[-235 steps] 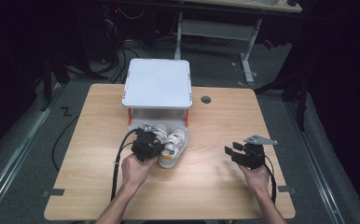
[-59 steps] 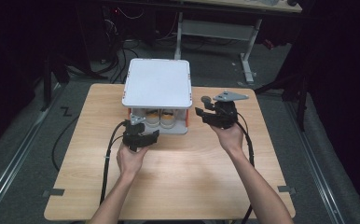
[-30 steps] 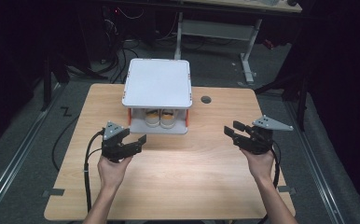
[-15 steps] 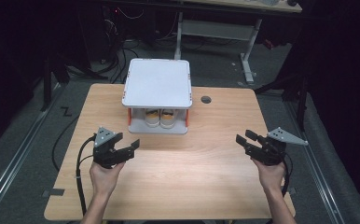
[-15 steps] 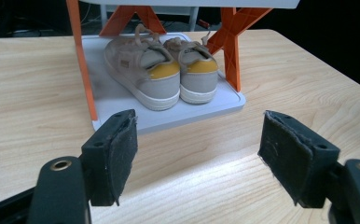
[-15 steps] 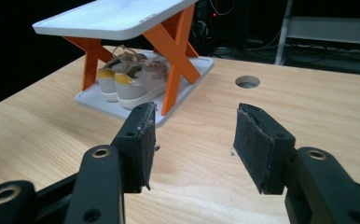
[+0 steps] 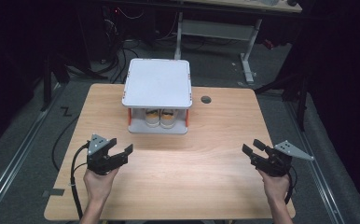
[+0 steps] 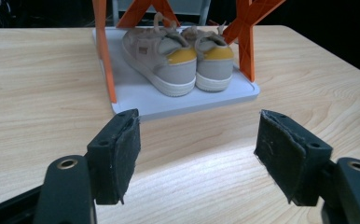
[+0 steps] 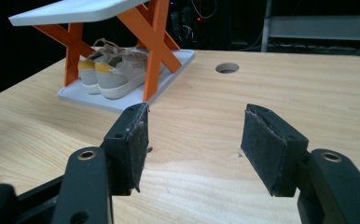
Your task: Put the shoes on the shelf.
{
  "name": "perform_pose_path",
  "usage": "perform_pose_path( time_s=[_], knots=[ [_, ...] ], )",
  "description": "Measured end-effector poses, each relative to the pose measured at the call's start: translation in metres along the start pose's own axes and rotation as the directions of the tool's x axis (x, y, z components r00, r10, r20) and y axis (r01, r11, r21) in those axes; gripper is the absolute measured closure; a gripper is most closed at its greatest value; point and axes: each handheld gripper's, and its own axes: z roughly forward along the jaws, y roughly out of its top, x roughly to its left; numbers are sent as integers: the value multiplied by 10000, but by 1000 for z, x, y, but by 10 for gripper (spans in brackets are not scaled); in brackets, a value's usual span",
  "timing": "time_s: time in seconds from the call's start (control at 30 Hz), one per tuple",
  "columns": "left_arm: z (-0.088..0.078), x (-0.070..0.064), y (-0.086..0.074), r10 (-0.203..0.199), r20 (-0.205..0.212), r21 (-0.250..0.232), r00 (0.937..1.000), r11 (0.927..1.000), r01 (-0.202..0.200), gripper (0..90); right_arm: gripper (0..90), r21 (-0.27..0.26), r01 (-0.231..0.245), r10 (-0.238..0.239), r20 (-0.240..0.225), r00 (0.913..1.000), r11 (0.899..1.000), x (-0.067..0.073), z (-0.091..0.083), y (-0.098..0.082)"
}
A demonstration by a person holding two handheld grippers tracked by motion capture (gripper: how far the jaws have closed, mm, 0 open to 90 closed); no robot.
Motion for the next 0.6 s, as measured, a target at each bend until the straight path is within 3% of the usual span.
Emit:
perform_pose_path(
  time_s=[0.37, 0.6],
  knots=[
    [3, 8, -21, -206, -114, 452, 9997, 9988, 211, 287, 392, 564, -452, 431, 379, 9984, 9974, -11, 3, -32],
    [6, 11, -33, -317, -276, 510, 9991, 9982, 330, 291, 411, 1057, -558, 509, 484, 9975, 9928, -14, 7, -43]
  ],
)
